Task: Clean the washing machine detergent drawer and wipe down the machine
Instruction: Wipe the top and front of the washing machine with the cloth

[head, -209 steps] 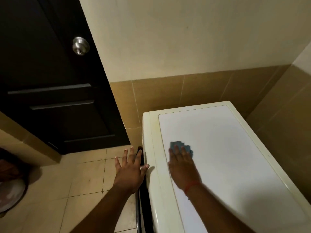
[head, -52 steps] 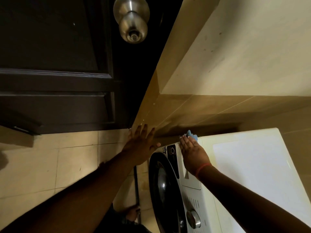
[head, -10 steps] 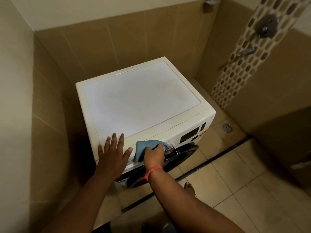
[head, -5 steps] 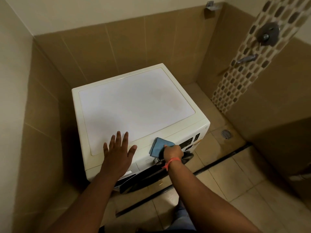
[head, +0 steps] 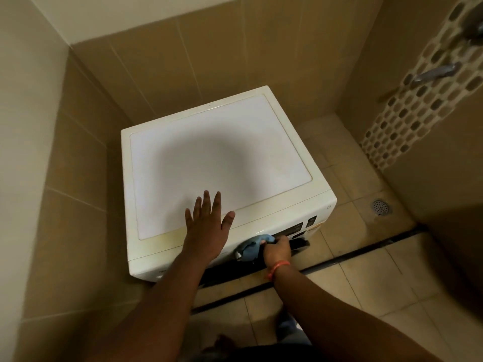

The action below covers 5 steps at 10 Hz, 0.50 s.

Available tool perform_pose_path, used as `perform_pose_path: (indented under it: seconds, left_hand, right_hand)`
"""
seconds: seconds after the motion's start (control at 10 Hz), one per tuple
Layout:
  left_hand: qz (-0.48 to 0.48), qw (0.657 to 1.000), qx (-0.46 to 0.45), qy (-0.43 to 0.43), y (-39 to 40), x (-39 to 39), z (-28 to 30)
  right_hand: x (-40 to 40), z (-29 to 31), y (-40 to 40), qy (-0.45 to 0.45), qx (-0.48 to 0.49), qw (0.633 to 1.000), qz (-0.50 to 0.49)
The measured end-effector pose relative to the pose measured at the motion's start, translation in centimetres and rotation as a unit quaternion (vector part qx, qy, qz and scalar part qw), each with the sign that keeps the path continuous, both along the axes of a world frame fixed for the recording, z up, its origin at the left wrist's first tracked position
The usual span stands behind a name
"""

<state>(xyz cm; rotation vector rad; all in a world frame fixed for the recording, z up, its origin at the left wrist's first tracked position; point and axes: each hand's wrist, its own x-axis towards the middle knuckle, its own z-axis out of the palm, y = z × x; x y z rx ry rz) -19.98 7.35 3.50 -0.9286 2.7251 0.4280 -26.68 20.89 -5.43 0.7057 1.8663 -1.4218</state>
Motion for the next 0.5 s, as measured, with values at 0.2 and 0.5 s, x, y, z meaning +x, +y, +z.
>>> perform_pose_path:
  seconds: [0.2,0.5]
  left_hand:
    - [-0.009,1.0,-0.008,-0.021,0.2,0.4,-0.4]
    - [-0.071,0.997,-0.008,-0.009,-2.6,2.0,-0.3]
  right_hand:
    - [0.5,0.6,0.1,0.07,0.072,0.991,0.093]
    - [9.3,3.9,-5.1,0.176,0.059,0.964,0.191]
